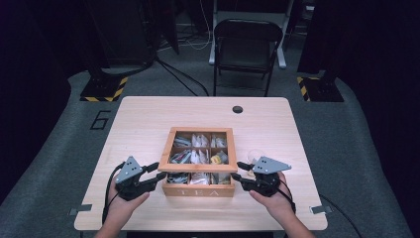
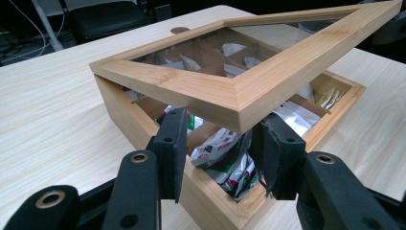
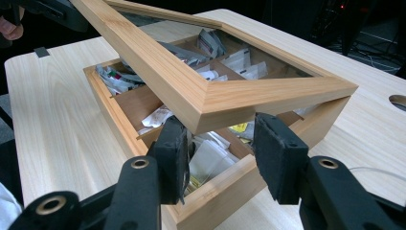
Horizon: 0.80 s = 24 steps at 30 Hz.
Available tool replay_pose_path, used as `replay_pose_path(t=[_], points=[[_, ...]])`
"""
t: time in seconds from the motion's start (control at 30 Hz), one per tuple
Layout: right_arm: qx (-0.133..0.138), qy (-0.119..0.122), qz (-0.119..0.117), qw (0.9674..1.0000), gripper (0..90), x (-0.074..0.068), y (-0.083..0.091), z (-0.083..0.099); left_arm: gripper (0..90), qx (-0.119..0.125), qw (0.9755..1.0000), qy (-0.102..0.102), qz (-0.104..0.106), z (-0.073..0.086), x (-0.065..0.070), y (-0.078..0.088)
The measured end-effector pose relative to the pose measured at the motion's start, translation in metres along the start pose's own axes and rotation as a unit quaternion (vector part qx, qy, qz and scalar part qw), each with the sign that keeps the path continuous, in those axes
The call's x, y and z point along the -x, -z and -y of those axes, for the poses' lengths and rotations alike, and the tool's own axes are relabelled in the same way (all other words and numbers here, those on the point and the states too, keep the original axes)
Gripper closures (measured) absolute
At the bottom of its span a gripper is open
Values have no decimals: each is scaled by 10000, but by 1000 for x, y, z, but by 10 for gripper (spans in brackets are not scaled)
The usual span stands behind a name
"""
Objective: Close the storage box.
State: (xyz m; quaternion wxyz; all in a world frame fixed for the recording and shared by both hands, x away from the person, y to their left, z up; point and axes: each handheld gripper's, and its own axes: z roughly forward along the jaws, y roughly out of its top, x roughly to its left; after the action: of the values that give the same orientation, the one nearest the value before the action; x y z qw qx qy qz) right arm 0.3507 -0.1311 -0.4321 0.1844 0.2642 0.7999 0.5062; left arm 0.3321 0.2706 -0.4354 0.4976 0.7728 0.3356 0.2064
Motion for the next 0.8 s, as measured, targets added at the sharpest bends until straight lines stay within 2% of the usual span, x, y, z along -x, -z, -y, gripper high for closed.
replay_pose_path(t=[0.4, 0.67, 0.8], points=[[-99, -42, 35, 9999, 558, -5, -3, 11, 572, -24, 10000, 73, 49, 14, 2, -3], [-261, -136, -15, 9996, 555, -7, -7, 20, 574, -185, 9997, 96, 156, 21, 4, -7], [-305, -178, -43, 9994, 555, -8, -8, 23, 572, -232, 9996, 69, 139, 24, 5, -8]])
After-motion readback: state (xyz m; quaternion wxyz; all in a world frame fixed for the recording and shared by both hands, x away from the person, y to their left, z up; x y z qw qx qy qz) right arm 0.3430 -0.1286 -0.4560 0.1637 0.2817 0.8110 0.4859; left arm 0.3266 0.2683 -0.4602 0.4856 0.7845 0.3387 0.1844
